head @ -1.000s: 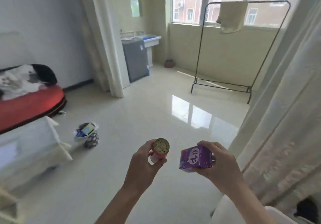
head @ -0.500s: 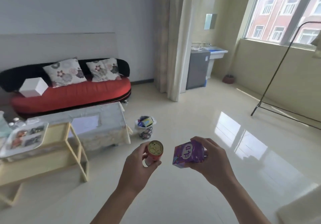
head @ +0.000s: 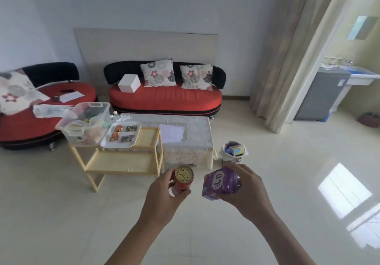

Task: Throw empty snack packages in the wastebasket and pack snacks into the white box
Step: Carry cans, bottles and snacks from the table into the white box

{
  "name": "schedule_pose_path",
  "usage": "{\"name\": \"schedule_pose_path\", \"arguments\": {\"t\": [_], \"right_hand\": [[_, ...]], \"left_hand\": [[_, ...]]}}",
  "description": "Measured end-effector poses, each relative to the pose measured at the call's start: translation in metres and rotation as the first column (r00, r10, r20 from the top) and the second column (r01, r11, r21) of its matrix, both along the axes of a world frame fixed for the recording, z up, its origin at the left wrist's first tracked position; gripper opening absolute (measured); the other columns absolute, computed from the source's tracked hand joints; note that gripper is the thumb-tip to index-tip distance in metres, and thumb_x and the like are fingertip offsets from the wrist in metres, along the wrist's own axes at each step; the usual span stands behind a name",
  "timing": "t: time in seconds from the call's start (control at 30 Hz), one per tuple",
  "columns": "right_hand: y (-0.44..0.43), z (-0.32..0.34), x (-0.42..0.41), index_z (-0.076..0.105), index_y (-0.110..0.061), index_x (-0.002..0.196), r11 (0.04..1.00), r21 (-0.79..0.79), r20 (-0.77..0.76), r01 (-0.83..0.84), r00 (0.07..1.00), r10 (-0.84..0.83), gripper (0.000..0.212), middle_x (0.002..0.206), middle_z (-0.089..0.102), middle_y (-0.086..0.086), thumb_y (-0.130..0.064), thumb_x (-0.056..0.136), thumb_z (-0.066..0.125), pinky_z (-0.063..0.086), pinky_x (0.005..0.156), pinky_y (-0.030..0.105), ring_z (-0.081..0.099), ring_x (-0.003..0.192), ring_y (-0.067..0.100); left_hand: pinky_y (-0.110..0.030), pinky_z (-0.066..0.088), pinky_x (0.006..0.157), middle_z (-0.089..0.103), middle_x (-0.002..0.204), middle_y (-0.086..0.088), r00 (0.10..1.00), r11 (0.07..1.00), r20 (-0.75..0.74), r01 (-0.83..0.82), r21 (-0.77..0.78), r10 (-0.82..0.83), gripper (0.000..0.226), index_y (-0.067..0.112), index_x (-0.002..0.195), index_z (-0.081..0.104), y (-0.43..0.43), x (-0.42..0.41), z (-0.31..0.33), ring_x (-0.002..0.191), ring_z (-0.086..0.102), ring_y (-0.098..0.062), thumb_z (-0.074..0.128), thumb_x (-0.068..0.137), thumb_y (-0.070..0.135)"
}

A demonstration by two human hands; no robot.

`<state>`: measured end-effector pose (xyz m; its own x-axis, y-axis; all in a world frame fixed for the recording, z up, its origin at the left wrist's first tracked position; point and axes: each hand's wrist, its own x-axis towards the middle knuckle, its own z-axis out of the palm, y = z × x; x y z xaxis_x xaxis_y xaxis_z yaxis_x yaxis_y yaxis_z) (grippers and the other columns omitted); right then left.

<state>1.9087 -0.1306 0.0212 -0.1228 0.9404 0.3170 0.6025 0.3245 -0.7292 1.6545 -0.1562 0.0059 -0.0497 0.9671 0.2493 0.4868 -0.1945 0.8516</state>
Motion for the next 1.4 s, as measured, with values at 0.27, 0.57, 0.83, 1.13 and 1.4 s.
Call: {"name": "schedule_pose_path", "arguments": {"t": [0.27, 0.57, 0.83, 1.13, 1.4], "right_hand": [[0.107, -0.018, -0.106, 0.065, -0.034, 0.122, 0.983, -0.015, 0.075, -0.182, 0.980, 0.183, 0.080, 0.110, 0.058, -0.028, -0.038, 0.049, 0.098, 0.054, 0.071, 0.014, 0.062, 0.093, 0.001], [0.262, -0.023, -0.210, 0.066, -0.032, 0.121, 0.956, -0.028, 0.125, -0.293, 0.948, 0.294, 0.076, 0.106, 0.060, -0.016, -0.040, 0.052, 0.097, 0.047, 0.068, 0.010, 0.061, 0.086, 0.007], [0.380, -0.018, -0.260, 0.063, -0.033, 0.123, 0.938, -0.079, 0.132, -0.339, 0.929, 0.347, 0.076, 0.108, 0.059, -0.018, -0.038, 0.055, 0.097, 0.047, 0.065, 0.009, 0.059, 0.091, 0.003], [0.481, -0.046, -0.299, 0.062, -0.030, 0.127, 0.954, -0.160, 0.214, -0.253, 0.935, 0.284, 0.075, 0.111, 0.058, -0.015, -0.029, 0.060, 0.094, 0.051, 0.070, 0.017, 0.059, 0.092, 0.010], [0.582, -0.093, -0.371, 0.061, -0.027, 0.134, 0.961, -0.256, 0.249, -0.102, 0.954, 0.168, 0.080, 0.121, 0.060, -0.010, -0.035, 0.062, 0.095, 0.057, 0.079, 0.027, 0.063, 0.098, 0.016]], "left_hand": [[-0.024, 0.056, 0.093, 0.071, 0.109, 0.022, 0.979, 0.979, 0.006, -0.201, -0.029, 0.201, 0.054, 0.031, 0.121, 0.064, 0.063, -0.093, -0.019, 0.106, 0.066, 0.000, 0.091, 0.074, 0.027], [-0.013, 0.052, 0.092, 0.071, 0.112, 0.022, 0.942, 0.941, -0.015, -0.337, -0.025, 0.336, 0.054, 0.029, 0.122, 0.064, 0.179, -0.173, -0.014, 0.108, 0.064, 0.005, 0.090, 0.075, 0.028], [-0.025, 0.056, 0.093, 0.071, 0.113, 0.019, 0.916, 0.916, -0.041, -0.400, -0.036, 0.398, 0.062, 0.029, 0.127, 0.063, 0.290, -0.225, -0.019, 0.107, 0.065, 0.003, 0.091, 0.072, 0.029], [-0.028, 0.057, 0.095, 0.069, 0.115, 0.020, 0.936, 0.933, 0.067, -0.336, -0.132, 0.346, 0.061, 0.041, 0.123, 0.057, 0.406, -0.270, -0.062, 0.111, 0.064, 0.004, 0.092, 0.074, 0.030], [-0.026, 0.058, 0.093, 0.071, 0.110, 0.019, 0.983, 0.961, 0.075, -0.146, -0.233, 0.167, 0.057, 0.030, 0.120, 0.062, 0.553, -0.335, -0.109, 0.105, 0.065, 0.004, 0.093, 0.073, 0.027]]}}
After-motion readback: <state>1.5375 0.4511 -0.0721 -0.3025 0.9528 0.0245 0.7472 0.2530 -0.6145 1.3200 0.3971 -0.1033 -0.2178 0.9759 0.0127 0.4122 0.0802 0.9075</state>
